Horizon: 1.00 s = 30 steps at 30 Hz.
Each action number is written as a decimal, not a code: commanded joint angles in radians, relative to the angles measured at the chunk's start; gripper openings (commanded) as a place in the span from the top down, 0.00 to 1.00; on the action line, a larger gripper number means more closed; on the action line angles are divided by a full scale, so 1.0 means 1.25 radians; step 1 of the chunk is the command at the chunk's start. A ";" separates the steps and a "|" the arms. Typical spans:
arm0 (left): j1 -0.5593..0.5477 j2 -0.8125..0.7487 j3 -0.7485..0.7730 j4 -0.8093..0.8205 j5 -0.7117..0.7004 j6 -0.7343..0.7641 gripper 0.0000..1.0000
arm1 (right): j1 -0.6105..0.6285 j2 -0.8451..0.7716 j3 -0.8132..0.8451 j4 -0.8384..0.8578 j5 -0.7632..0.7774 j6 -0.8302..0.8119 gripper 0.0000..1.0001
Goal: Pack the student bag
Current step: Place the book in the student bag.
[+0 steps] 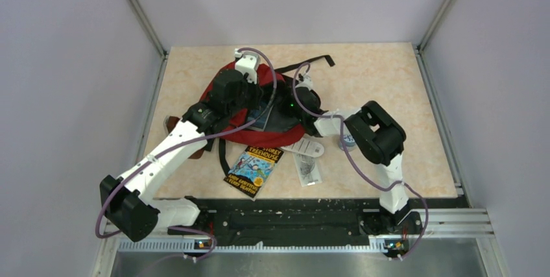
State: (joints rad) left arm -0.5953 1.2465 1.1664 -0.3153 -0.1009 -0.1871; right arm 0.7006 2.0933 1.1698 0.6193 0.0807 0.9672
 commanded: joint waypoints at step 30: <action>-0.005 0.036 -0.001 0.057 0.050 -0.017 1.00 | 0.040 -0.082 -0.008 -0.037 -0.069 -0.265 0.53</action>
State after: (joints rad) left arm -0.5953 1.2705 1.1664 -0.3141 -0.0792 -0.1909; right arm 0.7326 2.1849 1.2987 0.5789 -0.0246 0.7467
